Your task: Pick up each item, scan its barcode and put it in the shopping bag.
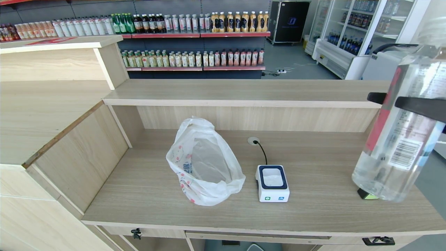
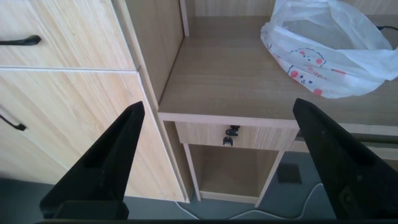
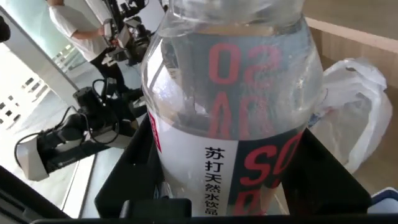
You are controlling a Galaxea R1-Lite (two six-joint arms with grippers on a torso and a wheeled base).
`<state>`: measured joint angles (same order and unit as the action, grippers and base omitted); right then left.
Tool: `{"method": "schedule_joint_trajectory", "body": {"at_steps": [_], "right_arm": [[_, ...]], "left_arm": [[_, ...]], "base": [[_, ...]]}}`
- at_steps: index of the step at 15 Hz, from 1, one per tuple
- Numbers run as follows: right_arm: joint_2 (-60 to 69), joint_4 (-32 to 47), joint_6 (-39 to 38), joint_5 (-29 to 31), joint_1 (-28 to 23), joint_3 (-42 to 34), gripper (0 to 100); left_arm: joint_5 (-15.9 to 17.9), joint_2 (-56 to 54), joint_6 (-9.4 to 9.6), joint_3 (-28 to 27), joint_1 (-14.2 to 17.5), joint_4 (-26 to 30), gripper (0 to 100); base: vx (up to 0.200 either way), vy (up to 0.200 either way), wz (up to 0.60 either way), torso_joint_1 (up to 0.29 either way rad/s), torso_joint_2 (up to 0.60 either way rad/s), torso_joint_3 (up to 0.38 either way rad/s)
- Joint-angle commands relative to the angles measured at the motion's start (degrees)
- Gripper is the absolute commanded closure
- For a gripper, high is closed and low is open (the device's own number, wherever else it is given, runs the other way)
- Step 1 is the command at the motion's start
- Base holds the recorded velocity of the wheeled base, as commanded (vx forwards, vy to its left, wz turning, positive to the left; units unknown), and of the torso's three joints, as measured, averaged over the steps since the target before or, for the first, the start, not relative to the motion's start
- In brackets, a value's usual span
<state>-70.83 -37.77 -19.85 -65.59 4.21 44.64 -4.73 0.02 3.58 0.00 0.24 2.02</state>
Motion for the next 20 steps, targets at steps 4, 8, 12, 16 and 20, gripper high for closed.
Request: {"method": "schedule_joint_trajectory", "body": {"at_steps": [4, 8, 12, 16, 20], "right_arm": [[-3.00, 3.40, 13.52, 9.07, -15.02, -0.52, 100], [-2.83, 17.38, 31.01, 37.64, -9.57, -0.35, 100], [-1.86, 16.50, 32.15, 37.72, -9.48, -1.66, 100], [-1.86, 16.32, 38.39, 38.16, -9.92, -2.10, 100], [-2.74, 16.32, 44.46, 37.99, -11.15, -2.01, 100]], "left_arm": [[-0.02, -0.02, -0.07, 0.00, 0.02, 0.00, 0], [-0.02, -0.02, 0.02, 0.00, 0.02, 0.00, 0], [-0.02, -0.02, -0.07, 0.00, 0.02, 0.00, 0], [-0.02, -0.02, 0.02, 0.00, 0.02, 0.00, 0], [-0.02, -0.02, 0.02, 0.00, 0.02, 0.00, 0]], "base": [[0.000, 0.000, 0.00, 0.000, 0.00, 0.000], [0.000, 0.000, 0.00, 0.000, 0.00, 0.000], [0.000, 0.000, 0.00, 0.000, 0.00, 0.000], [0.000, 0.000, 0.00, 0.000, 0.00, 0.000], [0.000, 0.000, 0.00, 0.000, 0.00, 0.000]]}}
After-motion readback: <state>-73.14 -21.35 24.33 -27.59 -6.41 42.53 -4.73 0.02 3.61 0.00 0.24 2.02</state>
